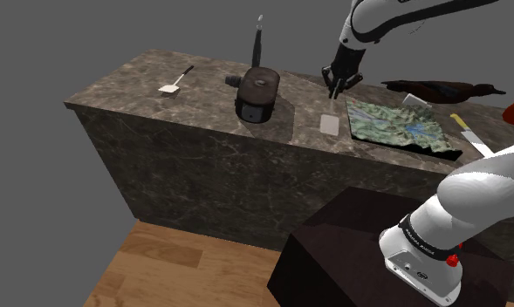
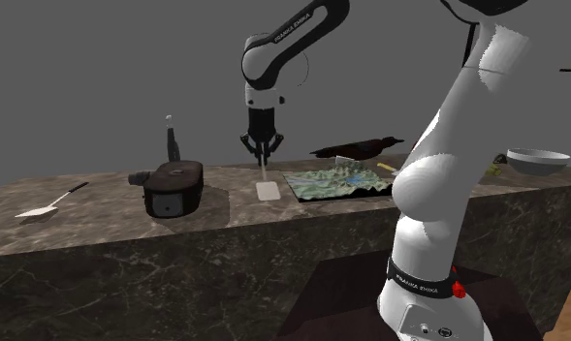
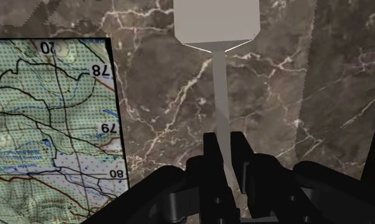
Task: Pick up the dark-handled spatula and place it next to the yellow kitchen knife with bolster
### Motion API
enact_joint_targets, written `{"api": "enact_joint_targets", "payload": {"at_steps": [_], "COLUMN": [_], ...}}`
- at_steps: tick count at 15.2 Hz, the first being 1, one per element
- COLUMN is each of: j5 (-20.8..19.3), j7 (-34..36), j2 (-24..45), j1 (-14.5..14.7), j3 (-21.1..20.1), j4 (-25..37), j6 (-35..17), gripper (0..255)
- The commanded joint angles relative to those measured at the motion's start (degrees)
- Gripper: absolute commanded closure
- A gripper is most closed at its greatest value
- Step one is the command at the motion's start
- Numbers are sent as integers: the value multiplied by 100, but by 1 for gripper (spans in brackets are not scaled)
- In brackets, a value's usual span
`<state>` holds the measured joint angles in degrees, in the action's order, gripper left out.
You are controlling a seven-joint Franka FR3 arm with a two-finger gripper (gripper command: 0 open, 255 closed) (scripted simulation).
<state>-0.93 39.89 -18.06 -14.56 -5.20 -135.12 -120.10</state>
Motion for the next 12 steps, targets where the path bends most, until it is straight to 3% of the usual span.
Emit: {"api": "enact_joint_targets", "payload": {"at_steps": [1, 12], "j5": [-30, -484], "j7": [-257, -1742], "j2": [-202, -1146], "j1": [-95, -779], "j3": [172, 1286], "j4": [-201, -991], "j6": [-4, 90], "gripper": [255, 255]}}
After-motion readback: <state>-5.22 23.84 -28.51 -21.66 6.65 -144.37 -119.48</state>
